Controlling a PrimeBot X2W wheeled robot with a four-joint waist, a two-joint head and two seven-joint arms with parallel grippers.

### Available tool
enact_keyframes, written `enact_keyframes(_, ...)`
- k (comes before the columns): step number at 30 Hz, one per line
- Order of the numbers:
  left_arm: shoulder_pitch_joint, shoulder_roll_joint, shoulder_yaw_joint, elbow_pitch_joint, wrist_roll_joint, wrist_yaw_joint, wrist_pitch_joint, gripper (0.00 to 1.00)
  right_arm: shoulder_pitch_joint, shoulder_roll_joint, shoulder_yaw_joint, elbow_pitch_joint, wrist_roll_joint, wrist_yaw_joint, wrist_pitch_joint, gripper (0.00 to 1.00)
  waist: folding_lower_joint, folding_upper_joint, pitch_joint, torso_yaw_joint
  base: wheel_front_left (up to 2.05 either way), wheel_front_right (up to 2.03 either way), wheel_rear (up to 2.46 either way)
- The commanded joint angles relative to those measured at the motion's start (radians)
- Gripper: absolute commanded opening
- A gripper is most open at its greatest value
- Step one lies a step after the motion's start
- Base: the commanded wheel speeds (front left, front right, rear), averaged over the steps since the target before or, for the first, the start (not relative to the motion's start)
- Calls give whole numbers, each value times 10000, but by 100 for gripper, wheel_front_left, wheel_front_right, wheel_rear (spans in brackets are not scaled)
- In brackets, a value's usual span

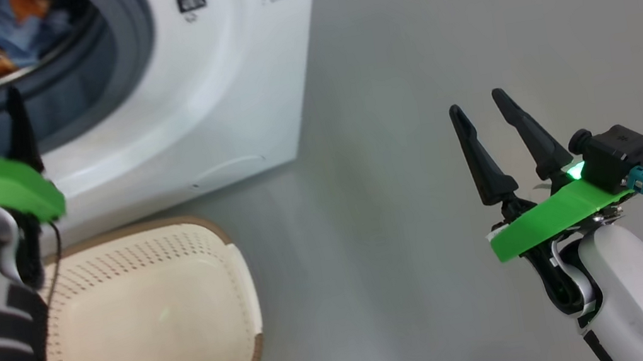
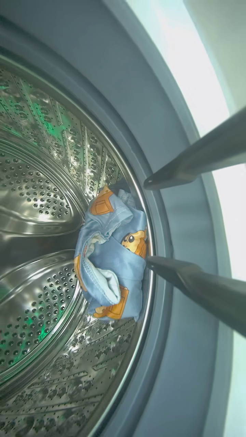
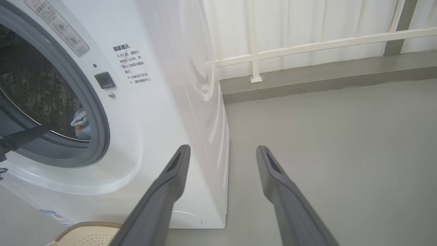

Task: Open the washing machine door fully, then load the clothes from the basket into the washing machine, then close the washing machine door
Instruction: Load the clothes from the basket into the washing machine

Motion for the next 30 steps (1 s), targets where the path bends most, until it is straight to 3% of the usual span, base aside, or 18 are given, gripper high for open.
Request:
enact_keyframes(1, 340, 423, 143, -423, -21, -20, -111, 100, 220, -72, 164, -174, 9, 46, -80, 100, 0, 0, -657, 503, 0, 0, 0)
enact_keyframes(20, 5424, 183, 1362, -6133, 272, 866, -146, 100, 943, -380, 95, 81, 133, 46, -80, 100, 0, 0, -2294, 1247, 0, 0, 0)
enact_keyframes(30, 7481, 48, 1570, -8236, 212, 1537, -142, 100, 1088, -537, 53, 76, 151, 46, -80, 100, 0, 0, -2575, 1401, 0, 0, 0)
